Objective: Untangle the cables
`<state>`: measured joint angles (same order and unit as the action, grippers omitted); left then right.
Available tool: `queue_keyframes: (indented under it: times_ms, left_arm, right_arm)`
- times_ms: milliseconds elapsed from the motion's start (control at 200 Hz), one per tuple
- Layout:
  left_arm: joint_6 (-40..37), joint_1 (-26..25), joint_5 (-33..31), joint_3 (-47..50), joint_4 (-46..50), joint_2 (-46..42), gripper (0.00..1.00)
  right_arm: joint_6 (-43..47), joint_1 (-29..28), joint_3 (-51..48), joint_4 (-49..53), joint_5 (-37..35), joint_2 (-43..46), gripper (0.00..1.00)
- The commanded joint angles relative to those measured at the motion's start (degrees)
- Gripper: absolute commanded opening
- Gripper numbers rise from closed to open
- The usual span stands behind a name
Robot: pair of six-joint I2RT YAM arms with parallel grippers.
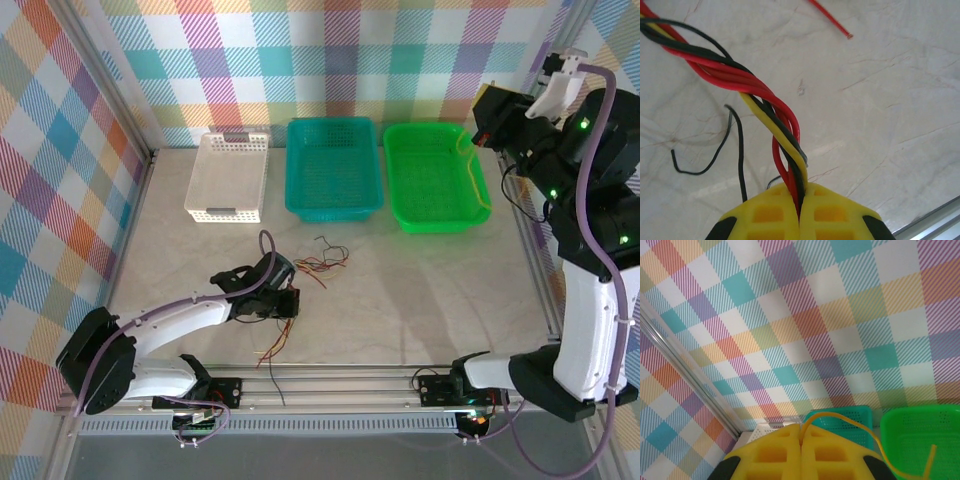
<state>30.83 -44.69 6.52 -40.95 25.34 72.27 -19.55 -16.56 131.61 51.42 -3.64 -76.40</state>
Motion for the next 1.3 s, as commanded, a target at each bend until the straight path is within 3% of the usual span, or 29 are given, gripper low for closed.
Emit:
queue_keyframes:
  times_ms: [0,460,935,1295]
  left_arm:
    - [0.7,0.6,0.5,-4.4,0.0,0.5,0.0]
    - [-4.1,0.6,-0.1,-16.2,9.7,-2.1,0.0]
    - [-14.7,0.6,-1.9,-31.0,24.7,-0.7,0.0]
    - [-18.8,0.6,-1.8,-25.0,19.4,-3.5,0.0]
  right_arm:
    - [2.6,0.2,2.6,1.8,0.7,-2.1,0.0]
    - [6.7,0.5,6.8,-1.8,-2.4,-11.2,0.0]
    - [4.5,2.1,13.1,-3.1,1.9,-18.6,0.0]
    - [1.9,6.4,15.9,-5.9,3.5,-20.7,0.0]
